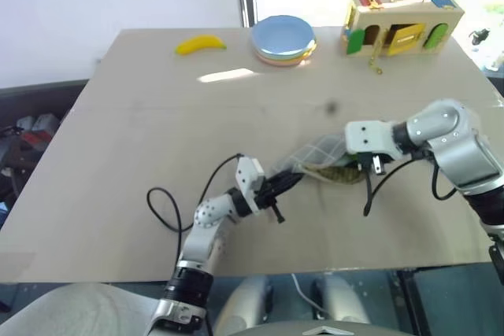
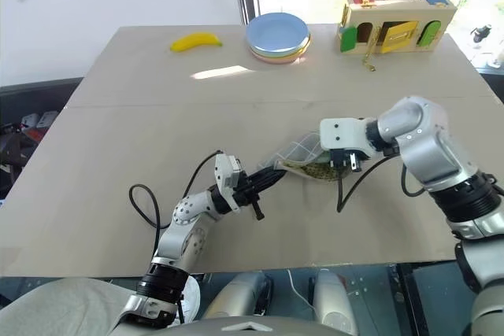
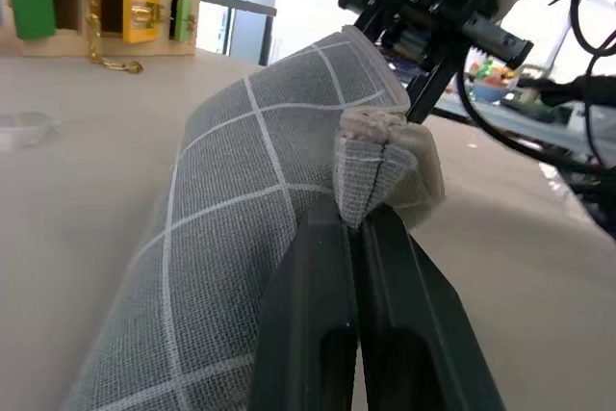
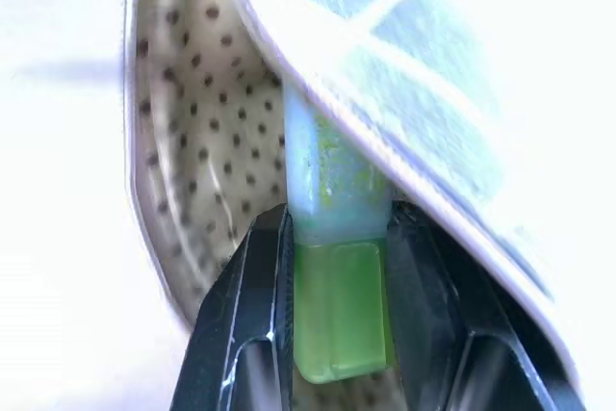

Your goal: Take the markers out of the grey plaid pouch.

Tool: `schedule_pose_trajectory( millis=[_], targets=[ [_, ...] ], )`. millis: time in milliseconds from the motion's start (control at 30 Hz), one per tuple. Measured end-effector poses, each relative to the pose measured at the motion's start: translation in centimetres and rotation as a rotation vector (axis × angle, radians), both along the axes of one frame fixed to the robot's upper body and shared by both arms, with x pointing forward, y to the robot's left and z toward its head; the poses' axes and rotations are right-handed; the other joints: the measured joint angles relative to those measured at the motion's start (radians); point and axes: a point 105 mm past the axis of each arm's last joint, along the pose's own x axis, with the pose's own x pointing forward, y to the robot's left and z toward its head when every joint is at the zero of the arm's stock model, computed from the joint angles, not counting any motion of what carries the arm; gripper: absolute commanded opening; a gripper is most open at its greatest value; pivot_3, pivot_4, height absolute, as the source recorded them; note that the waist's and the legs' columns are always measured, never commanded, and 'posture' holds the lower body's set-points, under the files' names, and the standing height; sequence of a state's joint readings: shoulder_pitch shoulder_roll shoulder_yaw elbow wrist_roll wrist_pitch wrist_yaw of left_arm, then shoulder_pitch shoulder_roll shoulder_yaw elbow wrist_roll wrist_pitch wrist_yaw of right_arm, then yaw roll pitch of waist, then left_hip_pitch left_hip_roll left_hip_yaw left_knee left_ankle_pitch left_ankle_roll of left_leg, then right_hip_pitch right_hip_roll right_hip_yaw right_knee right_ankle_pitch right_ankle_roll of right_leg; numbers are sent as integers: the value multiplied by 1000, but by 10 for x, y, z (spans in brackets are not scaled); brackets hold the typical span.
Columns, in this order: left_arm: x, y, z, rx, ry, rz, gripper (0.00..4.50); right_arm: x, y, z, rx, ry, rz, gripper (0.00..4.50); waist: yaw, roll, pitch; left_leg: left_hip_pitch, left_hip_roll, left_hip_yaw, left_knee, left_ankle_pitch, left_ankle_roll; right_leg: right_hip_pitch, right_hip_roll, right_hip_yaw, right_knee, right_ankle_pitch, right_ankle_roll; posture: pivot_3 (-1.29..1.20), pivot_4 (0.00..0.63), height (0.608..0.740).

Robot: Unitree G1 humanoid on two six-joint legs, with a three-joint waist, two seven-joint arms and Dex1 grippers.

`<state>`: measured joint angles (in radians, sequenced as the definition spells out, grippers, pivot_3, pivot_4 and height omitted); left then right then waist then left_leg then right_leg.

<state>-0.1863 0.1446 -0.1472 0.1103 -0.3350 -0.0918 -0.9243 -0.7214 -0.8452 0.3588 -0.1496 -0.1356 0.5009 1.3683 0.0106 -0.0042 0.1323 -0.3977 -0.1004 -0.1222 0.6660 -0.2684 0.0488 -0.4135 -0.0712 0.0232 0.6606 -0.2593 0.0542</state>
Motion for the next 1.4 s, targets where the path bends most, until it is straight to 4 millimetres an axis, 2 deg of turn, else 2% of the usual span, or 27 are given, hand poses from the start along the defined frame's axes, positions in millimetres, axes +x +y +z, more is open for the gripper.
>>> schedule_pose_trajectory(
  millis=[167, 333, 433, 500, 567, 733, 833, 933, 1000, 1067, 1100, 1133, 1167, 1300, 1400],
  targets=[
    [16, 9, 11, -9, -59, 102, 0, -7, -18, 10, 7, 16, -49, 811, 5, 0, 1, 0, 0, 0, 0, 0, 0, 0, 0, 0, 0, 0, 0, 0, 150, 740],
    [23, 10, 17, -15, -95, 146, 0, -13, -17, 15, 39, 37, -58, 811, 4, 0, 1, 0, 0, 0, 0, 0, 0, 0, 0, 0, 0, 0, 0, 0, 150, 740],
    [27, 16, 18, -8, -101, 178, 0, -15, -23, 27, 88, 31, -106, 811, 5, 0, 1, -1, 0, 0, 0, 0, 0, 0, 0, 0, 0, 0, 0, 0, 150, 740],
    [34, 26, 20, 9, -115, 215, 0, -13, -32, 39, 134, 13, -160, 811, 5, 0, 1, -1, 0, 0, 0, 0, 0, 0, 0, 0, 0, 0, 0, 0, 150, 740],
    [45, 47, 25, 22, -136, 296, 0, -12, -43, 55, 204, -12, -228, 811, 5, 0, 1, -1, 0, 0, 0, 0, 0, 0, 0, 0, 0, 0, 0, 0, 150, 740],
    [52, 65, 34, 38, -170, 374, 0, -2, -66, 66, 320, -41, -368, 811, 5, 0, 1, -1, 0, 0, 0, 0, 0, 0, 0, 0, 0, 0, 0, 0, 150, 740],
    [56, 75, 41, 59, -204, 420, 0, 4, -91, 49, 292, -39, -484, 811, 9, -1, 1, -1, 0, 0, 0, 0, 0, 0, 0, -1, 0, 0, 0, 0, 150, 740],
    [58, 89, 49, 105, -253, 475, 0, 10, -119, 15, 216, -21, -603, 811, 5, -1, 1, -1, 0, 2, 0, 0, 0, 0, 0, 1, 0, 0, 0, 0, 150, 740],
    [59, 96, 52, 152, -287, 496, 0, 18, -128, -8, 199, -19, -658, 811, -1, 0, 1, 0, 0, 3, 0, 0, 0, -1, 0, 3, 1, 0, 0, 0, 150, 740],
    [58, 100, 51, 197, -307, 506, 0, 26, -128, -32, 214, -8, -701, 811, -6, 0, 2, 1, 0, 4, -1, 0, 0, -1, 1, 3, 2, 0, 0, 0, 150, 740],
    [57, 102, 50, 211, -311, 508, 0, 28, -127, -40, 215, 4, -706, 1831, -7, 0, 2, 1, 0, 4, -1, 0, 0, -1, 1, 3, 2, 0, 0, 0, 150, 740],
    [55, 104, 47, 226, -310, 508, 0, 29, -125, -45, 213, 11, -699, 2264, -7, 1, 2, 1, 0, 4, -1, 0, 0, -1, 1, 3, 1, 0, 0, 0, 150, 740],
    [53, 105, 45, 236, -308, 509, 0, 30, -126, -44, 211, 3, -694, 2497, -7, 1, 2, 1, 0, 4, -1, 0, 0, -1, 0, 3, 1, 0, 0, 0, 150, 740],
    [45, 111, 36, 291, -304, 525, 0, 32, -127, -41, 232, -17, -697, 4430, -5, 1, 2, 0, 0, 3, 0, 0, 0, 0, 1, 2, 1, 0, 0, 0, 150, 740],
    [40, 115, 38, 332, -331, 534, 0, 30, -120, -33, 326, 2, -693, 4430, -2, 1, 2, 0, 0, 3, -1, 0, 0, -1, 1, 2, 1, 0, 0, 0, 150, 740]
  ],
)
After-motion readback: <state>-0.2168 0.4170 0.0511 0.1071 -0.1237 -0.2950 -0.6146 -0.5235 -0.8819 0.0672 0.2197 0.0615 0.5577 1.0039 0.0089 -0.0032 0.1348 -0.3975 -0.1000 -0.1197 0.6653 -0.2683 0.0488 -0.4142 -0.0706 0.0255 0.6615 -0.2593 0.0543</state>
